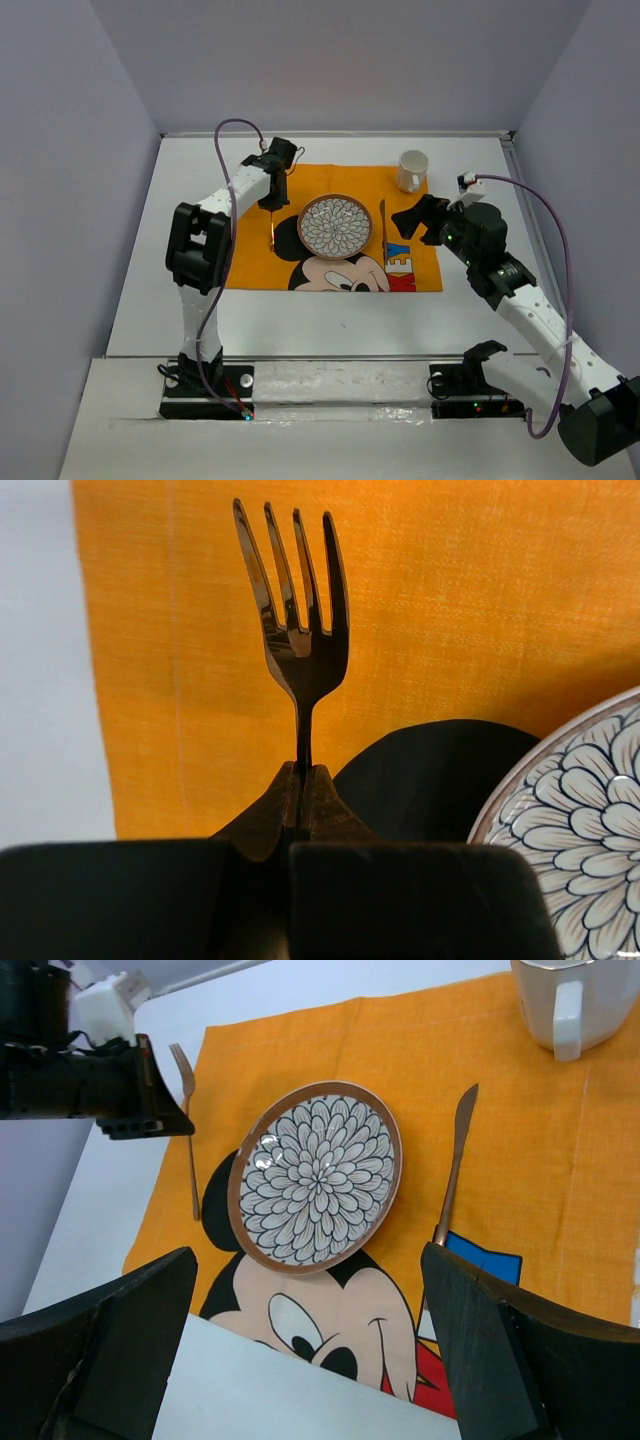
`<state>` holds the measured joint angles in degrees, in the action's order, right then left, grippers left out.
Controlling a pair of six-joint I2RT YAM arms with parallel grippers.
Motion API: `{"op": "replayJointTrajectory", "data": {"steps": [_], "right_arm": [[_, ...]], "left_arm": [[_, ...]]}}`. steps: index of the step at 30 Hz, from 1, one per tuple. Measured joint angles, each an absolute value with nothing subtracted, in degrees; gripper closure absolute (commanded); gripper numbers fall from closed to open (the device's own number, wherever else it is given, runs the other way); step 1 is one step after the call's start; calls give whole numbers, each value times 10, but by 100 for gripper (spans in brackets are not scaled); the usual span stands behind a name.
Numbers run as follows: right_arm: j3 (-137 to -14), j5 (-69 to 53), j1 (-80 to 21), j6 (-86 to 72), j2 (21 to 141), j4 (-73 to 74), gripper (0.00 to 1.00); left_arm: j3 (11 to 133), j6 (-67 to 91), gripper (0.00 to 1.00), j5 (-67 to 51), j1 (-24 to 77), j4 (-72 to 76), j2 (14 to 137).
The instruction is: Set the dinner table for one person
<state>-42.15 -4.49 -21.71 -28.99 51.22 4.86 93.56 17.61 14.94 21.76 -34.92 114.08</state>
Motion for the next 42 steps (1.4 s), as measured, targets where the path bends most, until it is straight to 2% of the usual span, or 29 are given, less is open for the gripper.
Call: {"op": "replayJointTrajectory", "data": {"steps": [5, 27, 29, 30, 33, 34, 36, 37, 42], "right_arm": [[-422, -38, -217, -289, 503, 68, 0], [-422, -34, -217, -287, 514, 86, 0], [-422, -34, -217, -287, 514, 86, 0], [-422, -34, -217, -287, 514, 86, 0], [-422, -32, -217, -287, 514, 86, 0], [-422, -29, -217, -287, 514, 86, 0], [-422, -27, -217, -287, 514, 87, 0], [-423, -25, -217, -285, 514, 91, 0], [-441, -20, -217, -278, 506, 119, 0]], "left_arm": [[955, 176, 100, 147, 229, -354, 1188], [901, 148, 100, 174, 232, -354, 1190], [901, 147, 88, 171, 232, -353, 1190], [901, 147, 73, 170, 232, -352, 1190], [901, 147, 49, 170, 232, -351, 1190], [900, 149, 28, 170, 232, -347, 1190], [896, 147, 4, 171, 232, -340, 1189], [891, 150, 1, 172, 232, -335, 1185], [868, 154, 1, 181, 232, -333, 1135]]}}
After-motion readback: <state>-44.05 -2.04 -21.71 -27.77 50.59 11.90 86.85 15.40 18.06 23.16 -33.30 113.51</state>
